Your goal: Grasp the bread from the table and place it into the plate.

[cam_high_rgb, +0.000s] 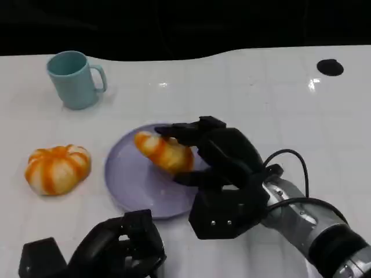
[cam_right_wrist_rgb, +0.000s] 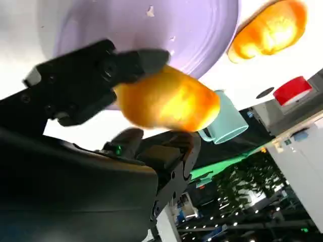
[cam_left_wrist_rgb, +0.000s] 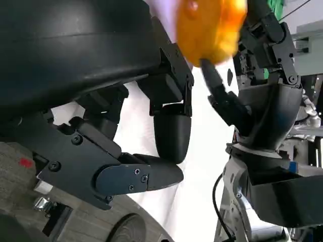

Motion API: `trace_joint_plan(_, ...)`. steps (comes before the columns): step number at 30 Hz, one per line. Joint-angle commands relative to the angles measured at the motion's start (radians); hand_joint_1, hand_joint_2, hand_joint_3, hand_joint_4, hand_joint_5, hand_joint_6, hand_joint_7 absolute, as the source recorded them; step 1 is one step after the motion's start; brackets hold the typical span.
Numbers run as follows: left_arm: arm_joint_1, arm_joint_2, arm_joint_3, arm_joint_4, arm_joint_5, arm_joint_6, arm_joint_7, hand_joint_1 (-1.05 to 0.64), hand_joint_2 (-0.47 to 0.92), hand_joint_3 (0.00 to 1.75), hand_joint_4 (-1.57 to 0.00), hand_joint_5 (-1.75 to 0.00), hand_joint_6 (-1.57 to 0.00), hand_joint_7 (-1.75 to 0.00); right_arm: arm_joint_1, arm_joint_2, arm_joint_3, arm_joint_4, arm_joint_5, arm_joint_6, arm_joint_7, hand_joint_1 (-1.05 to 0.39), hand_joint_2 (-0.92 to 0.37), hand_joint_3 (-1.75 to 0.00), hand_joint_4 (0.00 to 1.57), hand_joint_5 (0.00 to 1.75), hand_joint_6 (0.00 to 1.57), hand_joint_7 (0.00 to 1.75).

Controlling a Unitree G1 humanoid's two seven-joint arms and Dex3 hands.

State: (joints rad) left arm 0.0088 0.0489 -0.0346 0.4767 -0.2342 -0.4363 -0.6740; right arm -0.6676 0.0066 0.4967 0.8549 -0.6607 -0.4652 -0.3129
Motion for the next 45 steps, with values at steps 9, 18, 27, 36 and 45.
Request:
trace_joint_plan(9, 0.003, 0.006, 0.006, -0.010, -0.004, 0.009, 0.004, -0.50, 0.60, 0.74, -0.80, -1.75, -0.77, -1.38, 0.107, -0.076, -0.034, -0.201, 0.054, 0.037, 0.133, -0.61, -0.92, -0.14, 0.00, 0.29, 0.25, 0.01)
trace_joint_plan(18, -0.002, 0.004, 0.008, -0.003, -0.004, 0.008, 0.002, -0.50, 0.60, 0.74, -0.80, -1.75, -0.77, -1.37, 0.185, -0.133, -0.075, -0.287, 0.097, -0.034, 0.139, -0.58, -0.92, -0.12, 0.02, 0.39, 0.29, 0.02)
trace_joint_plan(27, -0.004, 0.003, 0.006, -0.003, 0.000, 0.009, 0.008, -0.50, 0.59, 0.75, -0.80, -1.75, -0.77, -1.38, 0.263, -0.209, -0.109, -0.360, 0.063, -0.114, 0.053, -0.47, -0.92, -0.08, 0.12, 0.53, 0.41, 0.07)
trace_joint_plan(36, -0.009, 0.002, 0.007, 0.005, 0.003, 0.005, 0.008, -0.51, 0.60, 0.75, -0.80, -1.75, -0.77, -1.38, 0.356, -0.275, -0.179, -0.382, 0.076, -0.219, -0.025, -0.33, -0.92, -0.05, 0.32, 0.63, 0.59, 0.12)
trace_joint_plan(45, -0.013, -0.001, 0.006, 0.012, -0.002, 0.010, 0.003, -0.52, 0.61, 0.73, -0.81, -1.75, -0.77, -1.37, 0.432, -0.319, -0.246, -0.412, 0.111, -0.268, -0.014, -0.15, -0.92, -0.09, 0.72, 1.21, 1.03, 0.28)
